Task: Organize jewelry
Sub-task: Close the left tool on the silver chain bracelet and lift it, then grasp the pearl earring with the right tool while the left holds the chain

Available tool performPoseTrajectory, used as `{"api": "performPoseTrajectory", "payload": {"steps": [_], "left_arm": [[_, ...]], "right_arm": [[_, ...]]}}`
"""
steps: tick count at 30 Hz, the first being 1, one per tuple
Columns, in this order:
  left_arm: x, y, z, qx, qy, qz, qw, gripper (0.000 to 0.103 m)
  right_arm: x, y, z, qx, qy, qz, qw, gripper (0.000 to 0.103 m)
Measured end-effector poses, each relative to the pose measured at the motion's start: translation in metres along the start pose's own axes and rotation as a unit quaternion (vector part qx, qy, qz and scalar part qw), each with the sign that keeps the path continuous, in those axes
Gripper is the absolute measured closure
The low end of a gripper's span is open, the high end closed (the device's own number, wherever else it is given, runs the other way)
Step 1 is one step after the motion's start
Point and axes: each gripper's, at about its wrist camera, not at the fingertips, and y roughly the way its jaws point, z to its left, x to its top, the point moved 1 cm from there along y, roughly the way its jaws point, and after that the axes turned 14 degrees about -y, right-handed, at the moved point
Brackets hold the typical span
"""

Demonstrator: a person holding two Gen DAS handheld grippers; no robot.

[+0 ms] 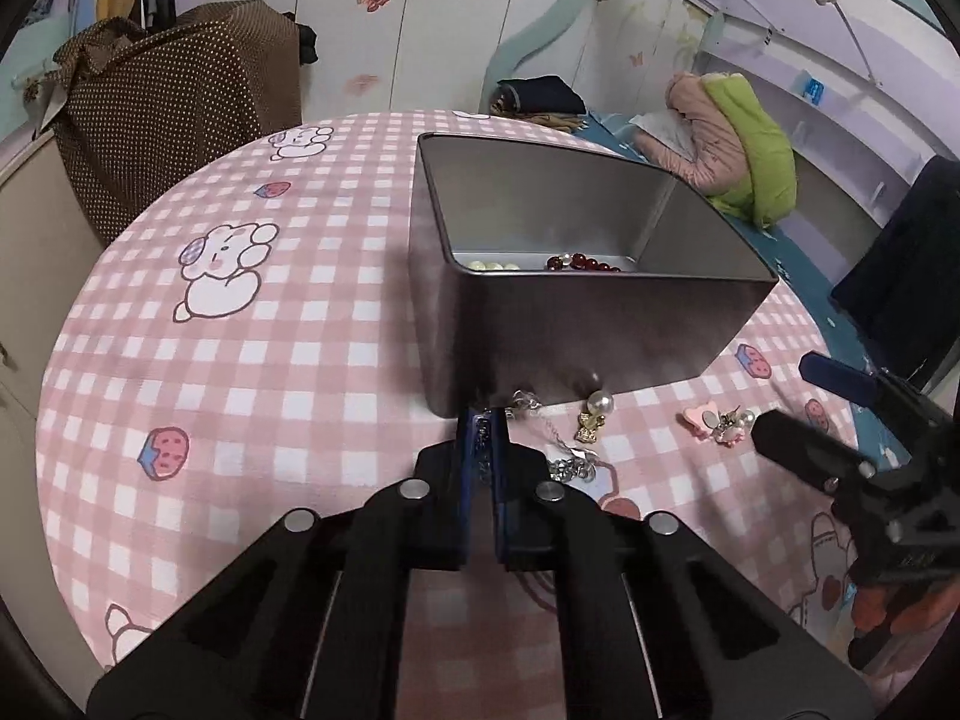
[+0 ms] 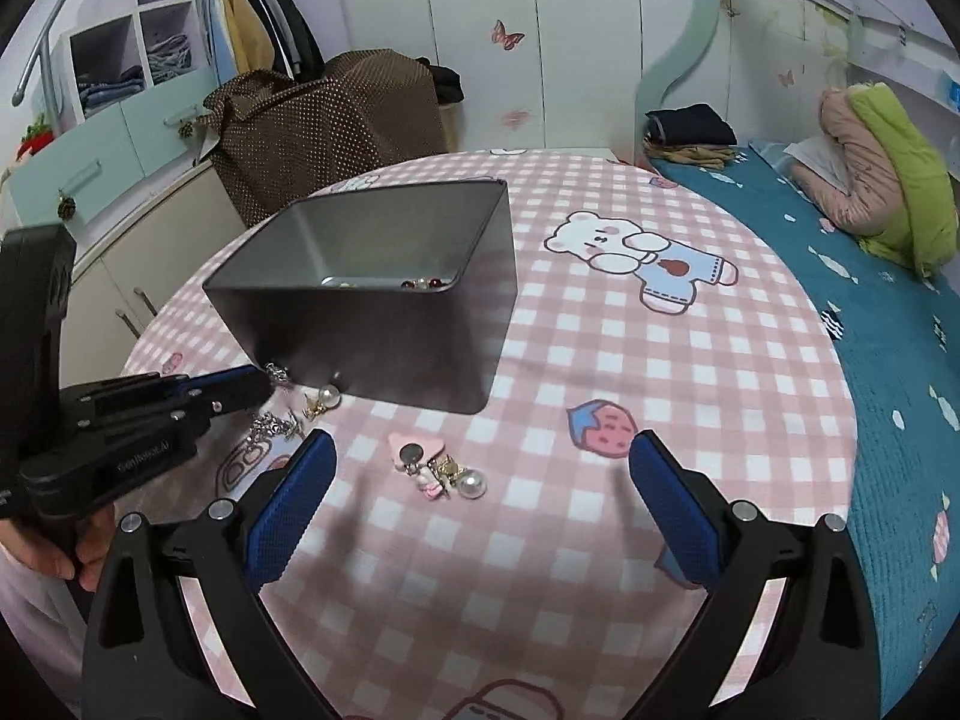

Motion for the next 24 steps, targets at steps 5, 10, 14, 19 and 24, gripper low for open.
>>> {"api": "performPoseTrajectory", "payload": {"steps": [5,10,14,19,24], "left_arm": [[-0.002,-0.004,0.004,-0.011,-0.018,-0.004,0.9998,0.098],[-0.003,-0.017,0.006,-0.036,-0.028,-0.013,0.9989,0.098],[-0.001,-0.032,0.005,-0.041,-0.03,-0.028,0.9983,0.098],[0.001,-0.05,0.006,-0.05,-0.034,-0.05,0.9969,0.098],[0.003,-0.066,0.007,-0.058,-0.04,-0.07,0.9951,0.098]], "right_arm": [[-0.003,0.004,0.002,0.008,-0.004,0.008,1.0,0.014],[-0.005,0.007,0.006,0.026,-0.011,0.015,0.999,0.04],[-0.005,0.004,0.001,0.024,0.006,0.012,1.0,0.054],[-0.009,-0.003,-0.015,0.018,0.04,0.007,0.999,0.062],[-0.012,0.003,-0.012,0.025,0.03,0.023,0.999,0.075]]}}
